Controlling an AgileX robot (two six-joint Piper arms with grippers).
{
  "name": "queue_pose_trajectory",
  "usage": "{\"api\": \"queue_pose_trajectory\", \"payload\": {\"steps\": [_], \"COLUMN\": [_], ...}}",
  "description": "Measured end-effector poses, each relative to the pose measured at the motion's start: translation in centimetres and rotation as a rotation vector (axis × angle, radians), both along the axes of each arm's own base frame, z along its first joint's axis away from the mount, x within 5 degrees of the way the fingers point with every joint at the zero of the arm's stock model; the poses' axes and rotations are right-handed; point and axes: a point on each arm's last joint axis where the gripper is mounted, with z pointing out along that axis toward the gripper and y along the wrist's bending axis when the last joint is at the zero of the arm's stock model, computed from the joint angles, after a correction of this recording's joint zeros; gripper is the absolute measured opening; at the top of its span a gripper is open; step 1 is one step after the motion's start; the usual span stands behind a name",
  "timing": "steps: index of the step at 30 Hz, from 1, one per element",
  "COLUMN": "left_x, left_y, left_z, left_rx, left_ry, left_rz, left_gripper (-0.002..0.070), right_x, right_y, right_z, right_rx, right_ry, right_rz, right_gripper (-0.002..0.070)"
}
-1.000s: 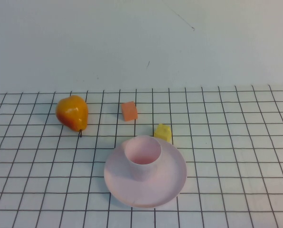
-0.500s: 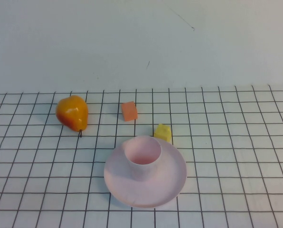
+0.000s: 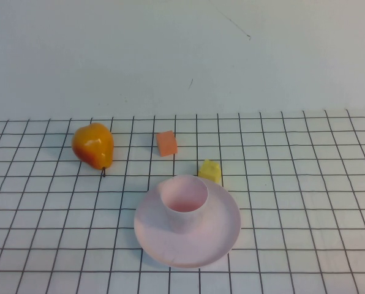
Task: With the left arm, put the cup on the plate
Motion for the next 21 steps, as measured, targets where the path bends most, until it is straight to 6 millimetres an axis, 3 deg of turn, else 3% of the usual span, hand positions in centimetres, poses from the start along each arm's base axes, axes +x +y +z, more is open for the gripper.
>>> {"api": "queue_pose_trajectory", "payload": {"steps": [9, 21], "left_x": [0.0, -0.3], "left_y": [-0.6, -1.1], "left_z": [-0.2, -2.3], "left_rx": [0.222, 0.112], "left_ry": [0.041, 0.262], "left_rz": [-0.069, -0.183], "left_gripper": [-0.0002, -0.0002], "right_x": [0.0, 0.0], "right_y": [0.0, 0.0], "right_z": [0.0, 0.0], "right_rx": [0.000, 0.000], "right_ry": [0.000, 0.000], "right_rz": [0.000, 0.000], "right_gripper": [-0.0002, -0.0002]}}
